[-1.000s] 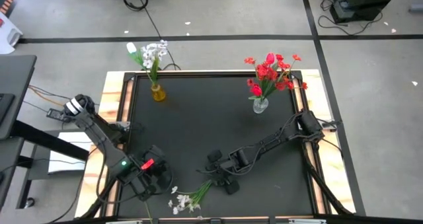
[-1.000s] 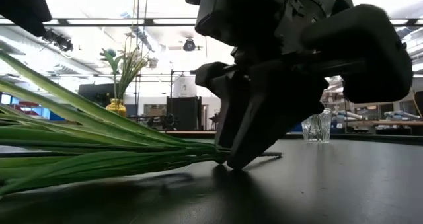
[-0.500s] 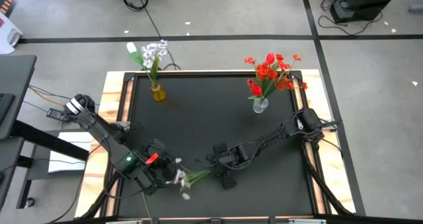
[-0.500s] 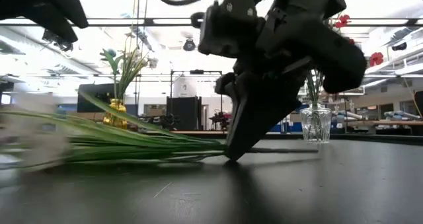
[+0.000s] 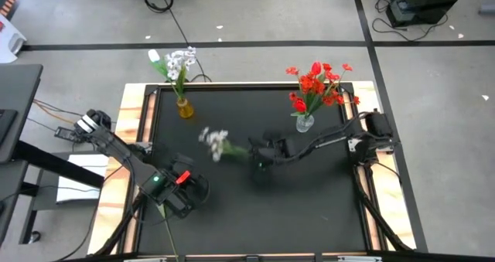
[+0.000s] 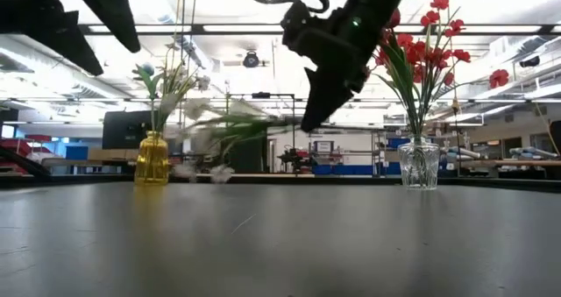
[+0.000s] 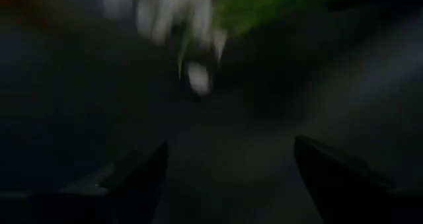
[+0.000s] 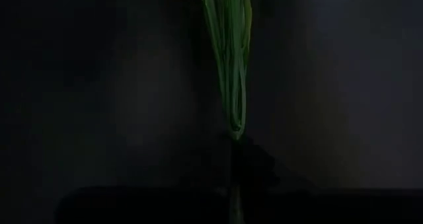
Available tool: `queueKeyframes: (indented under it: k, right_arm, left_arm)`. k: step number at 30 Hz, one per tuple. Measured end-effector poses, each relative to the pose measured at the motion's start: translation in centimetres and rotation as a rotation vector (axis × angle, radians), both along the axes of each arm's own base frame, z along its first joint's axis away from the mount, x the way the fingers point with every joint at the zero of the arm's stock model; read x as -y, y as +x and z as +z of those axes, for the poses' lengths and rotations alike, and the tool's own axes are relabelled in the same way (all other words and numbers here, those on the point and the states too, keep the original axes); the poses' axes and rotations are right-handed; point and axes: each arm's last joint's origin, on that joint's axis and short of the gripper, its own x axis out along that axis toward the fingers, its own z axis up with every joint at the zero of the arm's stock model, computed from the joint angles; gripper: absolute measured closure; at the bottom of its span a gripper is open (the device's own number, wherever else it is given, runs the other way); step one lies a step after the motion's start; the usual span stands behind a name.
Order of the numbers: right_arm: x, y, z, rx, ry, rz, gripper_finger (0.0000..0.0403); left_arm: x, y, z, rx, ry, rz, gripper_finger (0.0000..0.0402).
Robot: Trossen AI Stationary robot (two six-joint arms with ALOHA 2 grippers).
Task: Sort flowers into vase by color
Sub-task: Put the white flower into the yellow vase
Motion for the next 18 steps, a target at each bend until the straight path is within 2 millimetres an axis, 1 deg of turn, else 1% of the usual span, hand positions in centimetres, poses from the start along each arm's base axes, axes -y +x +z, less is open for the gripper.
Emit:
queueKeyframes:
  k: [4, 7, 11, 14, 18]
  right_arm:
    - [2.1, -0.4, 2.1, 0.078, 0.039, -0.116, 0.0384]
    - [2.8, -0.4, 4.4, 0.221, 0.071, -0.142, 0.0384]
    - [2.9, 0.0, 7.3, 0.438, 0.102, -0.135, 0.0384]
    - [2.6, 0.2, 9.5, 0.595, 0.117, -0.088, 0.0384]
    - [2.0, 0.4, 11.7, 0.762, 0.123, -0.009, 0.0384]
  left_arm:
    - [-0.6, -0.2, 0.2, 0.017, 0.012, 0.053, 0.0064]
    - [-0.9, -0.3, 0.7, 0.060, 0.032, 0.058, 0.0064]
    - [-1.5, -0.5, 1.8, 0.151, 0.077, 0.063, 0.0064]
    - [-2.2, -1.1, 3.2, 0.253, 0.122, 0.082, 0.0064]
    - [-3.0, -1.8, 5.0, 0.353, 0.190, 0.049, 0.0065]
